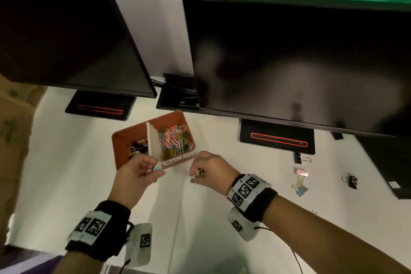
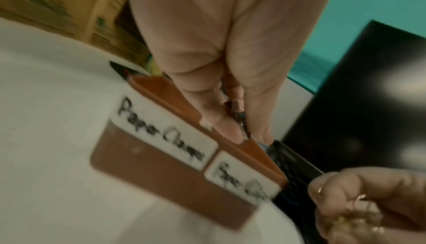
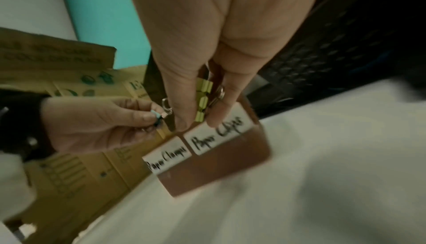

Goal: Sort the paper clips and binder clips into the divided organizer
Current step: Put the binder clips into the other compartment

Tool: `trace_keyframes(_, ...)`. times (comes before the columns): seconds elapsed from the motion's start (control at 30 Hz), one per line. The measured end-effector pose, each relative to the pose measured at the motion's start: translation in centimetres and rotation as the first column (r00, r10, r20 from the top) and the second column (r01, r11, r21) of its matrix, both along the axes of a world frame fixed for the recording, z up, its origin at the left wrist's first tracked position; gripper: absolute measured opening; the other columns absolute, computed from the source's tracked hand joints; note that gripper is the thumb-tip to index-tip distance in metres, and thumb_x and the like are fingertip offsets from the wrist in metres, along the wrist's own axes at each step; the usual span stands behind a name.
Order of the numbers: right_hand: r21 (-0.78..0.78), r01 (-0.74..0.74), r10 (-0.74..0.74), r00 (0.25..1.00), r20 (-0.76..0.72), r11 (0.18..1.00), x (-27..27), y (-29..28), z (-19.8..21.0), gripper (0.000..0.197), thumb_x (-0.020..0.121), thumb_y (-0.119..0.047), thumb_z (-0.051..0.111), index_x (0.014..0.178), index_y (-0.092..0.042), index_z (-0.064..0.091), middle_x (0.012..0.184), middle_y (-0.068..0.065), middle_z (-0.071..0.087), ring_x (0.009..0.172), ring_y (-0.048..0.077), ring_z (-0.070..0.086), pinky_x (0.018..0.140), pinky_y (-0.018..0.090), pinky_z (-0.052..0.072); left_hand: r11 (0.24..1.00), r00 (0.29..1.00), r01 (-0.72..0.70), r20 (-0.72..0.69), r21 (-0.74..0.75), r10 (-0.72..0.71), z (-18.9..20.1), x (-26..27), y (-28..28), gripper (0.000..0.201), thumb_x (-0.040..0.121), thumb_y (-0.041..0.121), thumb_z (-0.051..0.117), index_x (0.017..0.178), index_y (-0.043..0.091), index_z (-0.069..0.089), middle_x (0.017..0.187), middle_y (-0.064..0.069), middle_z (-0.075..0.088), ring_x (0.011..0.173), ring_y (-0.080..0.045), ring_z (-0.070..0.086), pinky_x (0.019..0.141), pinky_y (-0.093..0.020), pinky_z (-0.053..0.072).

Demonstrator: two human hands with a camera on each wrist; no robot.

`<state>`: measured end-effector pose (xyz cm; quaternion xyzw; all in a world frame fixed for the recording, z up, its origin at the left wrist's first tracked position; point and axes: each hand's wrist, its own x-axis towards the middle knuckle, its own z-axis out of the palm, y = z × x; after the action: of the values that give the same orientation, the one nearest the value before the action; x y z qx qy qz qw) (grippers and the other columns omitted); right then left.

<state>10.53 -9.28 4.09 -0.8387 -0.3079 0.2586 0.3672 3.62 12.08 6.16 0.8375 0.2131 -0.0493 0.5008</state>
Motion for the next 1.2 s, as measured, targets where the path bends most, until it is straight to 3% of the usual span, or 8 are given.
trace_keyframes(0.07, 0.066, -0.003, 0.001, 0.999, 0.035, 0.998, 0.6, 4.1, 1.5, 0.018, 0.080, -0.016, 0.070, 0.097, -0.010, 0.068, 0.109, 0.007, 0.059, 0.096, 0.021, 0.056, 0.090, 0.027, 0.045, 0.992, 0.991, -0.123, 0.052, -0.031, 0.124, 0.5, 0.6, 2.4, 0.023, 0.068, 0.001, 0.076, 0.083, 0.005, 0.060, 0.071, -0.007, 0.060, 0.065, -0.016, 0.058, 0.057, -0.014, 0.050)
trace_keyframes(0.23, 0.059, 0.048, -0.049, 0.999, 0.017, 0.997, 1.8, 12.9, 3.3, 0.040, 0.083, -0.027, 0.067, 0.118, -0.012, 0.056, 0.123, 0.014, 0.056, 0.114, 0.029, 0.052, 0.099, 0.042, 0.045, 0.940, 0.960, -0.279, -0.019, -0.196, 0.280, 0.8, 2.4, 6.3, 0.017, 0.088, 0.036, 0.057, 0.081, 0.022, 0.063, 0.083, -0.004, 0.067, 0.090, -0.032, 0.066, 0.088, -0.045, 0.052)
trace_keyframes(0.33, 0.058, 0.077, -0.074, 0.996, -0.056, 0.995, 1.7, 13.8, 3.5, 0.053, 0.084, -0.033, 0.064, 0.131, -0.018, 0.044, 0.132, 0.012, 0.051, 0.119, 0.028, 0.052, 0.098, 0.045, 0.047, 0.976, 0.980, -0.194, 0.017, -0.096, 0.196, 1.8, 2.3, 6.6, 0.029, 0.085, 0.059, 0.043, 0.080, 0.039, 0.064, 0.092, 0.003, 0.068, 0.093, -0.020, 0.065, 0.090, -0.044, 0.050)
trace_keyframes(0.6, -0.082, 0.150, -0.144, 0.986, 0.084, 0.985, -0.5, -4.0, 0.4, 0.021, 0.086, -0.023, 0.062, 0.107, -0.023, 0.063, 0.105, 0.000, 0.057, 0.073, 0.015, 0.059, 0.078, 0.034, 0.054, 0.902, 0.902, 0.413, 0.081, 0.125, -0.424, 0.2, 1.7, -2.8, 0.018, 0.086, 0.019, 0.061, 0.104, 0.022, 0.062, 0.105, 0.006, 0.060, 0.089, 0.001, 0.058, 0.074, -0.010, 0.048)
trace_keyframes(0.77, -0.426, 0.310, -0.305, 0.949, 0.082, 0.850, -3.5, -18.6, -1.7, 0.030, 0.082, -0.030, 0.066, 0.112, -0.028, 0.060, 0.110, -0.008, 0.052, 0.087, 0.006, 0.046, 0.091, 0.030, 0.047, 0.682, 0.695, 0.714, -0.047, 0.156, -0.717, -4.2, 1.7, -11.7, 0.031, 0.084, 0.029, 0.062, 0.114, 0.030, 0.054, 0.110, 0.010, 0.047, 0.092, -0.004, 0.052, 0.084, -0.018, 0.045)
trace_keyframes(0.87, -0.532, 0.309, -0.359, 0.933, 0.009, 0.789, -5.9, -24.1, -2.7, 0.039, 0.077, -0.035, 0.070, 0.114, -0.031, 0.057, 0.116, -0.009, 0.048, 0.106, 0.011, 0.045, 0.101, 0.029, 0.039, 0.595, 0.640, 0.762, -0.163, 0.255, -0.750, -6.3, 1.4, -15.8, 0.041, 0.083, 0.030, 0.062, 0.121, 0.030, 0.049, 0.118, 0.010, 0.038, 0.107, -0.010, 0.043, 0.093, -0.019, 0.040)
trace_keyframes(1.0, -0.536, 0.249, -0.344, 0.936, -0.082, 0.806, -7.9, -26.5, -4.4, 0.028, 0.076, -0.029, 0.070, 0.102, -0.027, 0.062, 0.116, -0.005, 0.048, 0.106, 0.018, 0.045, 0.099, 0.031, 0.037, 0.639, 0.744, 0.666, -0.282, 0.385, -0.606, -8.4, 1.5, -17.3, 0.041, 0.082, 0.011, 0.059, 0.120, 0.023, 0.048, 0.124, 0.000, 0.034, 0.111, -0.018, 0.036, 0.096, -0.026, 0.041)
trace_keyframes(1.2, -0.468, 0.272, -0.323, 0.946, -0.030, 0.841, -7.1, -27.0, -5.7, 0.014, 0.079, -0.023, 0.064, 0.091, -0.016, 0.067, 0.103, 0.003, 0.063, 0.097, 0.021, 0.054, 0.091, 0.030, 0.043, 0.715, 0.771, 0.635, -0.299, 0.291, -0.563, -8.4, 2.2, -17.1, 0.026, 0.077, 0.002, 0.065, 0.070, 0.023, 0.053, 0.094, -0.003, 0.048, 0.080, -0.018, 0.054, 0.078, -0.025, 0.047)
